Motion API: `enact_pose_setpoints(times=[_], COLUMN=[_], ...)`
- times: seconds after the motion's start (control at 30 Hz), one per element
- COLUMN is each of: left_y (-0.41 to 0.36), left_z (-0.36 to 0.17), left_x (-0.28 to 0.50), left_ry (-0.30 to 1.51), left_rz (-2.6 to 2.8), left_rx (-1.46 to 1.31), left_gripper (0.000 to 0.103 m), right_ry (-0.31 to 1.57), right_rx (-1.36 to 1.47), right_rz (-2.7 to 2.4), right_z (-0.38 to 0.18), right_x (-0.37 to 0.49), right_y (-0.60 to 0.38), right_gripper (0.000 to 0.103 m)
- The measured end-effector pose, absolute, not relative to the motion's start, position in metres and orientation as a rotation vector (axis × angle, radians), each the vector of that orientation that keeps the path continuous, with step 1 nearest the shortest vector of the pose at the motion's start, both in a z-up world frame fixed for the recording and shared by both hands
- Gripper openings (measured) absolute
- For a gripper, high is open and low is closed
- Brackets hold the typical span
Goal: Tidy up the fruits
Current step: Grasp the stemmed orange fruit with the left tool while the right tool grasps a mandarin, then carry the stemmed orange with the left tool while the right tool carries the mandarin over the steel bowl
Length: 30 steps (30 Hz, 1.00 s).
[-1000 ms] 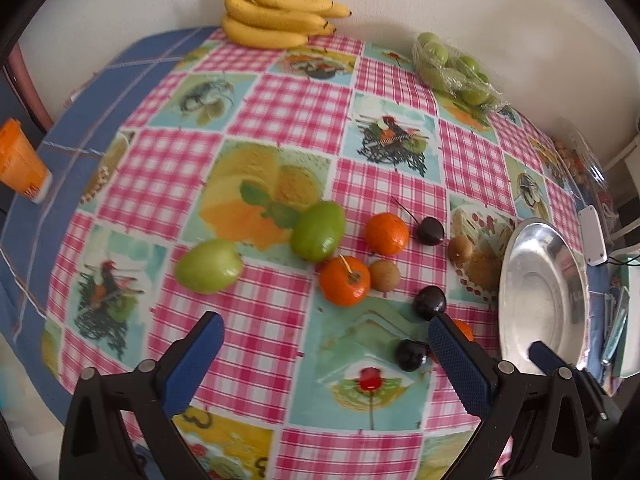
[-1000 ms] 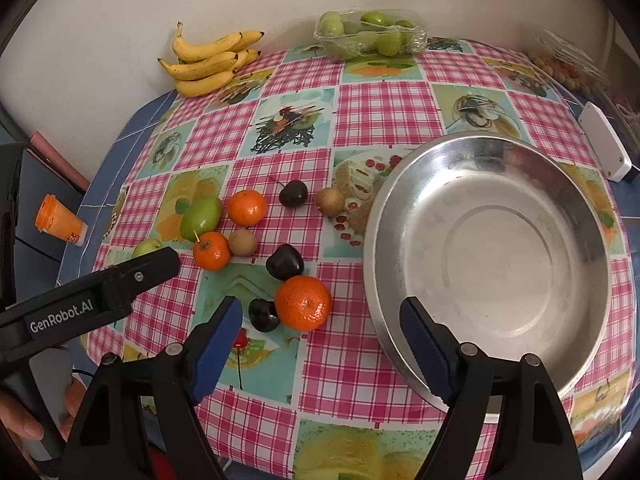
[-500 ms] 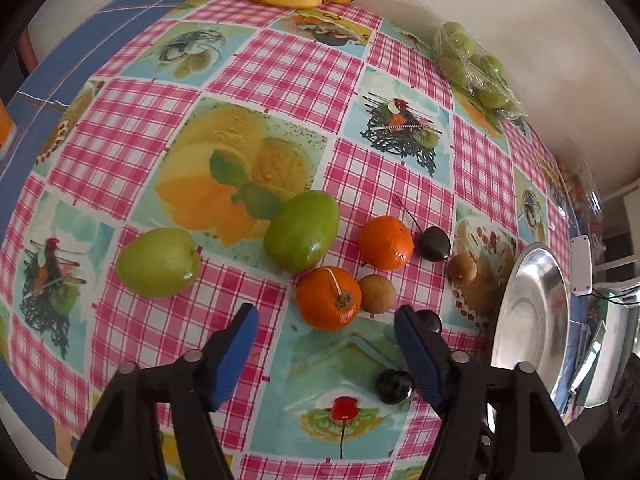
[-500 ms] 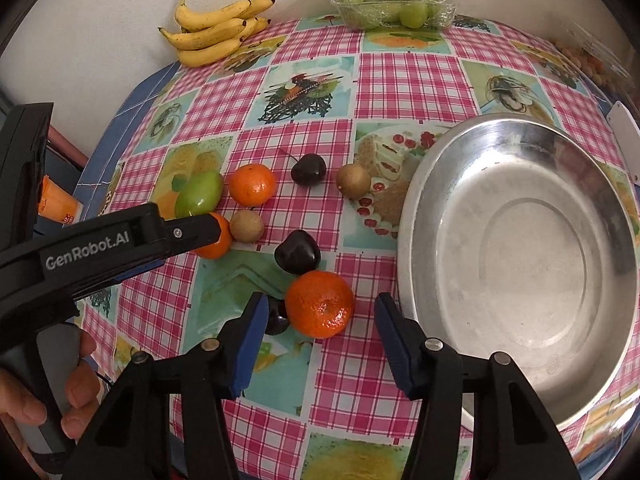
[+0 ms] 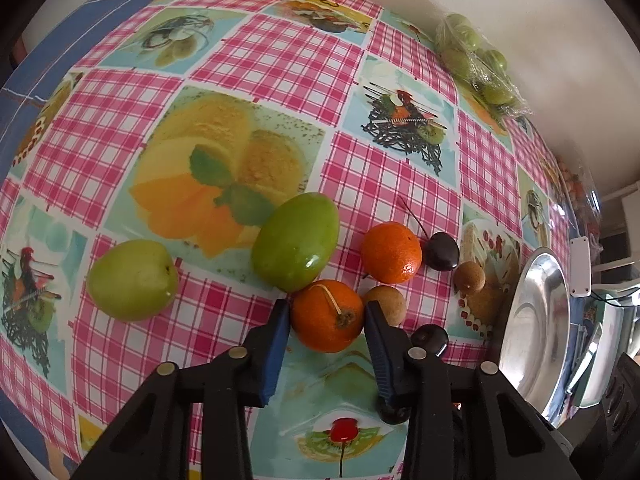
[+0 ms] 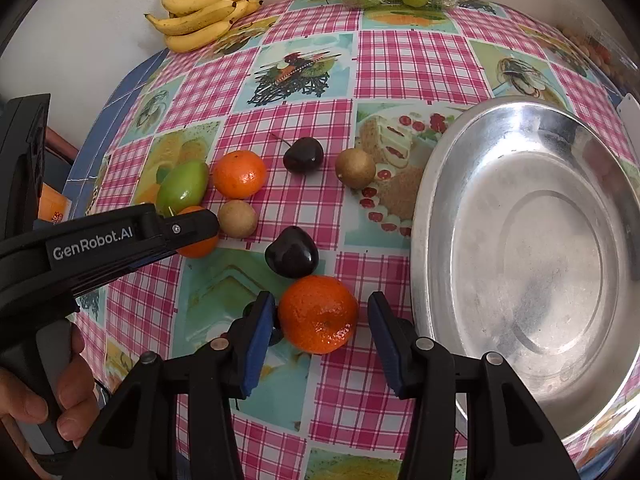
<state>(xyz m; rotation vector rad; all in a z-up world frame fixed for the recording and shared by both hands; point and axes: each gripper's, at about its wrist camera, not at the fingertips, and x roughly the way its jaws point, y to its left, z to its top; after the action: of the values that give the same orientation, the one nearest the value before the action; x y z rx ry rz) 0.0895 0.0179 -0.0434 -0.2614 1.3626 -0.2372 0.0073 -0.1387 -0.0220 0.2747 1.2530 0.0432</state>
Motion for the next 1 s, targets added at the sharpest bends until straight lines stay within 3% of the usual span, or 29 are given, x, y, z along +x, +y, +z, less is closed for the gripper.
enact_pose_setpoints(times=[0.1, 1.0], left_y=[0.015, 0.019], left_z=[-0.044, 0.002], left_x=[0.092, 0.073], left_ry=[1.357, 1.219], left_rz=[-0.240, -0.271], left_rx=[-0.254, -0.267], left_gripper=[0.040, 0.040], right_ry=[1.254, 1.166], right_rx=[0.290, 0.338], right_rz=[0.051, 0.075], right_z=[-0.022, 0.013], right_x=[0.007, -0.005], right_y=[-0.139, -0.144], right_gripper=[0.043, 0.042])
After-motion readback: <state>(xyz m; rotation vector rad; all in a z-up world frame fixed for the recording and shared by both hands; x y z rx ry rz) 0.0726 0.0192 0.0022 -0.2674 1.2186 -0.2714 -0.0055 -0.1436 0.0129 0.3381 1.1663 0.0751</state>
